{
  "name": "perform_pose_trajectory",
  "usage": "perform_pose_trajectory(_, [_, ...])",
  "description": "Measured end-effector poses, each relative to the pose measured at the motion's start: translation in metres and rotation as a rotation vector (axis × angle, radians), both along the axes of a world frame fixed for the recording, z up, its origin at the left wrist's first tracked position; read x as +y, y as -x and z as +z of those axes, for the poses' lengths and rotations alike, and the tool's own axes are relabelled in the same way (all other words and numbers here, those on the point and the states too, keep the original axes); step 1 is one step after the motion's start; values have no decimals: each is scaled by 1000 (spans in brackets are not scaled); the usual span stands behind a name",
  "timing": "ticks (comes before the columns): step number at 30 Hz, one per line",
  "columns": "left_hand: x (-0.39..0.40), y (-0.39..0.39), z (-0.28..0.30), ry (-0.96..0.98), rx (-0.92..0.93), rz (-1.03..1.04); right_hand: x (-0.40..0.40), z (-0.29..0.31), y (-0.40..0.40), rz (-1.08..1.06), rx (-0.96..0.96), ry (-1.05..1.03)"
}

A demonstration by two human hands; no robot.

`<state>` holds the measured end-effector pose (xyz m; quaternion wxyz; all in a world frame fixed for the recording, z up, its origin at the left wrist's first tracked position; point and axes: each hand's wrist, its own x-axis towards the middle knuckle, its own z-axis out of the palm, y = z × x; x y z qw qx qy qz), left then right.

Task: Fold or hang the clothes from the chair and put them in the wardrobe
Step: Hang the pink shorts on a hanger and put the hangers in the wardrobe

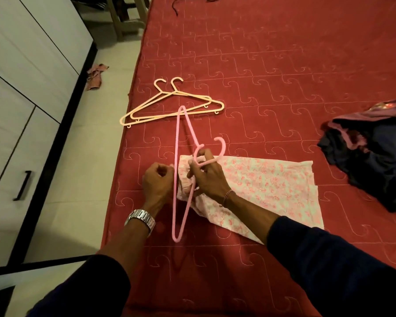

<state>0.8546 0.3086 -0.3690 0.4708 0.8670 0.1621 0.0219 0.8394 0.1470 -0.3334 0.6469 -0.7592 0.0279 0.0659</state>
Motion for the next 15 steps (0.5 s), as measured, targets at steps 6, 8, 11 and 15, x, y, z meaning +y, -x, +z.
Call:
perform_pose_trajectory(6, [1, 0, -16, 5, 292, 55, -40, 16, 1, -186, 153, -265])
perform_pose_trajectory(8, [-7, 3, -22, 51, 377, -33, -56, 14, 3, -222, 140, -189])
perform_pose_trajectory(11, [-16, 1, -27, 59, 424, -114, -74, 1, 8, -217, 20, 129])
perform_pose_trajectory(15, [-27, 0, -30, 129, 493, -166, -78, -14, 13, -187, 44, 269])
